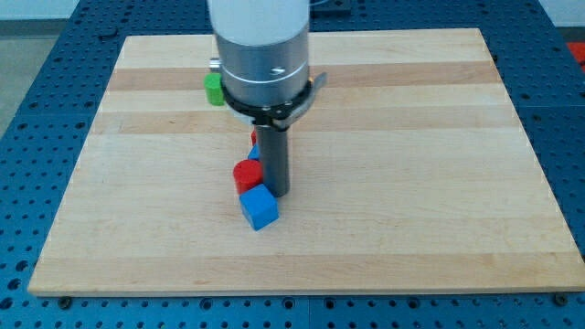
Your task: Move red star closer to the blue triangle
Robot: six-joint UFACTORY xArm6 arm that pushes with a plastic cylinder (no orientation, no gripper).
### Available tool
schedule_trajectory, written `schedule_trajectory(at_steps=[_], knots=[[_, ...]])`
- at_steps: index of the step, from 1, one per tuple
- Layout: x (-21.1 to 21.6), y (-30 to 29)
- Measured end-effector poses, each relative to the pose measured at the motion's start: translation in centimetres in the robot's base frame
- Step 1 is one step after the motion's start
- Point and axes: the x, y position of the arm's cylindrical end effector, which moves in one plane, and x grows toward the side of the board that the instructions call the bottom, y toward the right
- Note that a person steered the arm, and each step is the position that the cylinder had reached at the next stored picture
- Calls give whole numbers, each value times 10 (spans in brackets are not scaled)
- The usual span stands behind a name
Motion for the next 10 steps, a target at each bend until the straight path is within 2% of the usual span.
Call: schedule_trajectory(at_steps=[1,2,4,5,8,9,10], knots=[[6,-28],[8,-33],[-24,11],[-39,9],[-42,-58],[-42,-42],[-43,1]])
